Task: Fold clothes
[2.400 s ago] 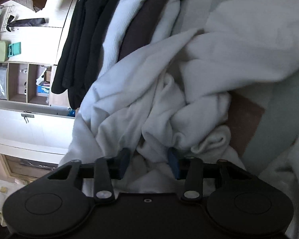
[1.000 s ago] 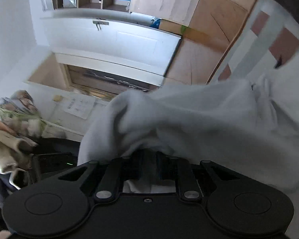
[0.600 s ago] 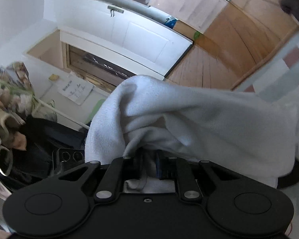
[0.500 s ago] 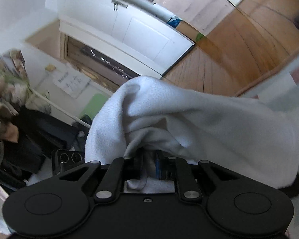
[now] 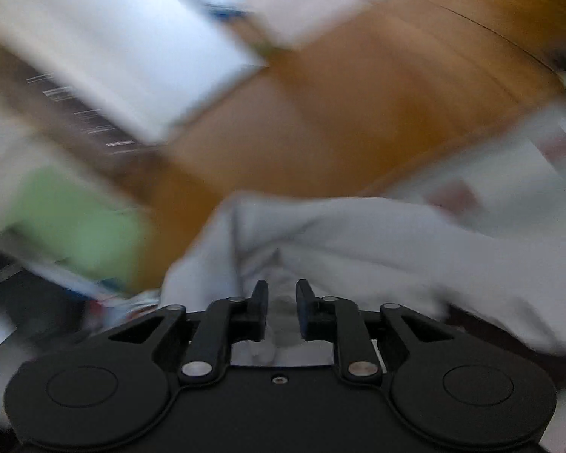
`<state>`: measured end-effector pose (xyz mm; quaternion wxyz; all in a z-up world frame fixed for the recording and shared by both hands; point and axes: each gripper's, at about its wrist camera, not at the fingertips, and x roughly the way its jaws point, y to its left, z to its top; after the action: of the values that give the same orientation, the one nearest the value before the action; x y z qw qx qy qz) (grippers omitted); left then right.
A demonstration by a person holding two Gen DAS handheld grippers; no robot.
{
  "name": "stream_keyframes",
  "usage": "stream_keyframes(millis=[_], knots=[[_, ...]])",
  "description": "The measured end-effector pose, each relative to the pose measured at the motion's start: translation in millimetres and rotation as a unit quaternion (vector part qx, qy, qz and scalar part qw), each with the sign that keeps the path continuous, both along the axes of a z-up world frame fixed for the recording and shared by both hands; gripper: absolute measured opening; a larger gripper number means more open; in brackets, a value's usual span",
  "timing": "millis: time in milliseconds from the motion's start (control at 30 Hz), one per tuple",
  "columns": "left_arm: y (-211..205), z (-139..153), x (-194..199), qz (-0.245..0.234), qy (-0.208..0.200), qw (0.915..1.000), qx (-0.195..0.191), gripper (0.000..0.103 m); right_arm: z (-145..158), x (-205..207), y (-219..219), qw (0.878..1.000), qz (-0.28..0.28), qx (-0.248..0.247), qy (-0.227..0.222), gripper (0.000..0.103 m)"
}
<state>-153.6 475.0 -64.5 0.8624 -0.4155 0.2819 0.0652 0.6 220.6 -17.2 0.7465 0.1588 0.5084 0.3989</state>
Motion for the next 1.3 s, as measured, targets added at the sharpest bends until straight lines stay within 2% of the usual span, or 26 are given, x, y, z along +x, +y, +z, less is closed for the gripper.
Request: stream_keyframes(millis=[100,133,200,233,267,367,433,467,500,533,567,633,667,733,767,800,833,900,1000,1100,1167,1200,1233,1267,1300], knots=[[19.1,-37.6,6.9,0.010,0.128,0.9917,-0.009,0.064,-34.2,-9.9,-0.5,1.000,-0.011,-0.019,0.020,0.023],[27.6,-46.5,3.9,0.019,0.144,0.9886,-0.041,0.064,-41.1,-15.3,1.4,0.999,-0.005,-0.032,0.012,0.025],[36.9,-49.5,-4.5,0.036,0.114,0.9878,-0.100,0.064,-50.0,-27.3,9.9,0.999,0.004,-0.046,-0.006,0.027],[39.1,-47.8,-6.9,0.042,0.105,0.9876,-0.109,0.065,-52.0,-34.0,16.5,0.999,0.007,-0.046,-0.015,0.029],[40.5,-45.1,-8.5,0.046,0.100,0.9878,-0.110,0.066,-54.1,-40.6,23.1,0.999,0.010,-0.046,-0.023,0.029],[43.7,-39.4,-20.9,0.069,0.106,0.9874,-0.096,0.066,-68.8,-49.2,37.2,0.996,0.069,0.051,0.037,0.029],[43.9,-37.1,-30.2,0.079,0.112,0.9884,-0.066,0.061,-69.4,-56.6,48.1,0.996,0.075,0.041,0.014,0.029],[43.1,-35.9,-32.0,0.078,0.122,0.9887,-0.037,0.057,-69.2,-59.5,53.2,0.997,0.072,0.020,-0.009,0.035],[42.1,-34.1,-31.2,0.083,0.140,0.9867,-0.002,0.053,-68.8,-62.0,59.3,0.997,0.068,-0.006,-0.032,0.039],[39.7,-32.7,-27.7,0.088,0.157,0.9833,0.025,0.052,-68.3,-63.8,64.9,0.996,0.064,-0.027,-0.049,0.047],[41.3,-33.0,-25.6,0.090,0.167,0.9814,0.034,0.052,-68.8,-65.3,69.6,0.995,0.057,-0.052,-0.068,0.057],[44.2,-38.6,-23.1,0.089,0.157,0.9835,0.002,0.052,-69.4,-69.8,77.9,0.988,0.032,-0.095,-0.117,0.069],[46.8,-41.9,-24.0,0.089,0.148,0.9848,-0.015,0.052,-69.7,-72.1,82.1,0.983,0.019,-0.117,-0.142,0.070],[52.3,-47.2,-30.0,0.090,0.129,0.9868,-0.040,0.052,-72.7,-68.7,91.2,0.977,0.022,-0.134,-0.162,0.070],[53.9,-46.9,-33.2,0.089,0.120,0.9879,-0.041,0.052,-74.8,-65.5,97.4,0.977,0.045,-0.133,-0.162,0.061],[54.5,-46.3,-35.4,0.086,0.108,0.9897,-0.038,0.052,-76.6,-61.2,104.1,0.975,0.068,-0.135,-0.165,0.042],[55.2,-46.0,-37.4,0.082,0.094,0.9915,-0.037,0.052,-73.7,-54.3,109.0,0.971,0.067,-0.152,-0.170,0.006],[57.3,-46.3,-40.5,0.073,0.069,0.9941,-0.041,0.052,-67.7,-40.5,118.7,0.964,0.062,-0.187,-0.179,0.006],[59.4,-50.4,-35.1,0.067,0.056,0.9947,-0.055,0.052,-35.3,-27.2,130.9,0.954,0.060,-0.201,-0.212,0.006],[56.6,-48.8,-27.2,0.050,0.053,0.9963,-0.044,0.052,3.5,-18.0,146.1,0.924,0.096,-0.271,-0.252,0.006],[52.2,-46.2,-23.5,0.034,0.044,0.9977,-0.038,0.052,32.0,2.2,138.3,0.939,0.057,-0.305,-0.148,0.007],[51.8,-44.9,-24.2,0.025,0.022,0.9979,-0.055,0.052,45.1,8.5,125.3,0.959,0.044,-0.275,-0.063,0.007],[53.1,-44.5,-25.9,0.022,-0.005,0.9965,-0.080,0.054,58.0,14.7,111.9,0.970,0.030,-0.240,0.024,0.006],[54.9,-44.2,-27.9,0.022,-0.031,0.9936,-0.106,0.060,72.4,11.4,105.0,0.971,0.032,-0.234,0.048,0.006],[56.8,-43.9,-30.0,0.021,-0.056,0.9894,-0.132,0.061,91.3,-0.4,106.2,0.960,0.052,-0.275,-0.002,0.006]])
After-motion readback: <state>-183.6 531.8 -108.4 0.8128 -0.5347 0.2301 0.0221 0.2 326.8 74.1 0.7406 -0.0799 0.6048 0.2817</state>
